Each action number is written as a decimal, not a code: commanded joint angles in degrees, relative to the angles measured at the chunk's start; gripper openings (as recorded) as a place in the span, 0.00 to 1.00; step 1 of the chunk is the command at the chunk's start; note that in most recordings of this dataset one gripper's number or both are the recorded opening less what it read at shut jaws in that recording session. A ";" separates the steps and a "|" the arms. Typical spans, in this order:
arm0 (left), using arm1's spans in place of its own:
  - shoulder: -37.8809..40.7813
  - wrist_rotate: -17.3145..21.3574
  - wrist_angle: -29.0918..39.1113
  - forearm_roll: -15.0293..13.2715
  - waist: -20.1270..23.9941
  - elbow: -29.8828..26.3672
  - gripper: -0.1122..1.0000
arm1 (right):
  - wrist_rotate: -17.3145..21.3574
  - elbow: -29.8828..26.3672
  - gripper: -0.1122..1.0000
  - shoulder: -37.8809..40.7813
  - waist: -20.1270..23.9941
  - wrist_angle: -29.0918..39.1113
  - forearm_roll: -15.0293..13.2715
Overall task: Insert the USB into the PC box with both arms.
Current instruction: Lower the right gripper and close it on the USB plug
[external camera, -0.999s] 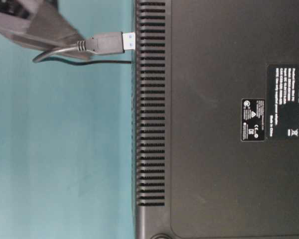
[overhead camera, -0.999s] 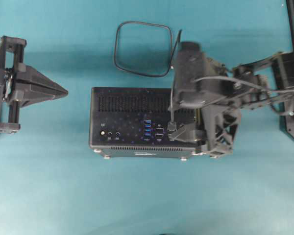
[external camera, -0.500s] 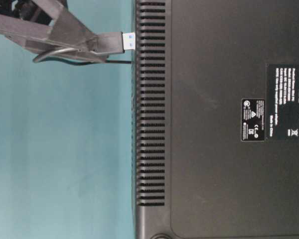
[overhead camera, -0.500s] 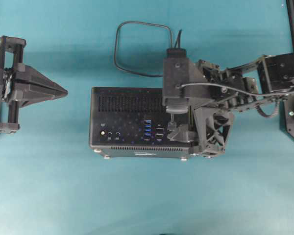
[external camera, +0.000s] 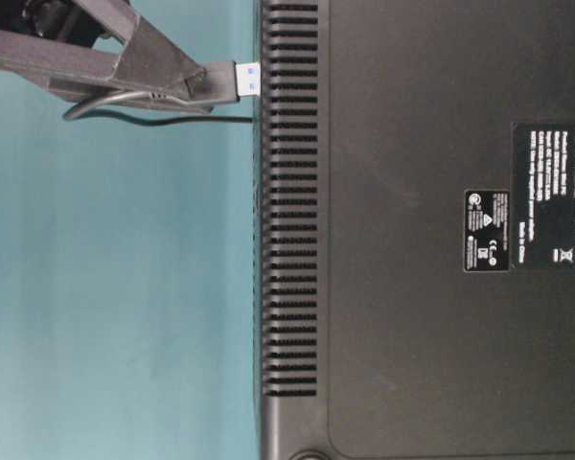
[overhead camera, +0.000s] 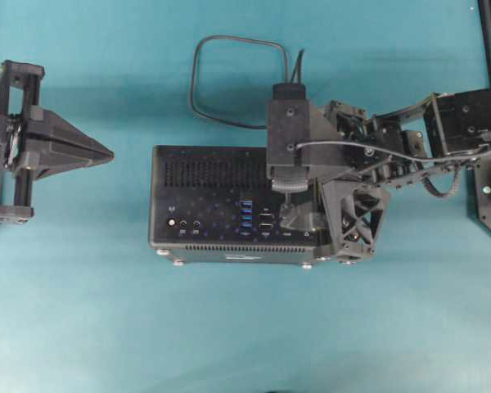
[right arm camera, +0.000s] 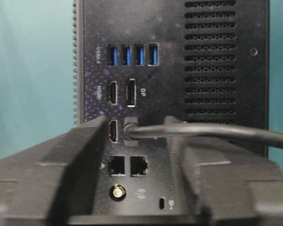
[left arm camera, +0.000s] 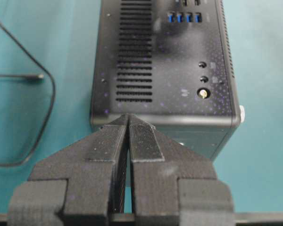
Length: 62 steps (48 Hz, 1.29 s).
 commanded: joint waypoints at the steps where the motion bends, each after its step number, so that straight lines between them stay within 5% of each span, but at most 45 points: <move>1: -0.18 0.00 -0.53 0.09 -0.09 -0.88 0.10 | 0.53 -1.76 0.54 -0.70 0.09 -0.26 0.00; 20: -0.26 -0.18 -0.97 0.18 -0.09 -0.70 0.10 | 0.62 -2.37 0.21 -0.62 0.09 0.00 0.00; 27: -0.26 -0.18 -1.05 0.09 -0.09 -0.62 0.10 | 0.53 -4.48 0.19 -0.70 0.09 0.09 -0.62; 36: -0.26 -0.18 -1.05 0.09 -0.18 -0.44 0.10 | 0.53 -7.65 0.19 -0.18 0.79 0.18 -5.98; 62: -0.26 -0.35 -1.85 0.09 -0.18 -0.35 0.10 | 0.88 -7.56 0.19 4.04 2.11 -2.02 -15.21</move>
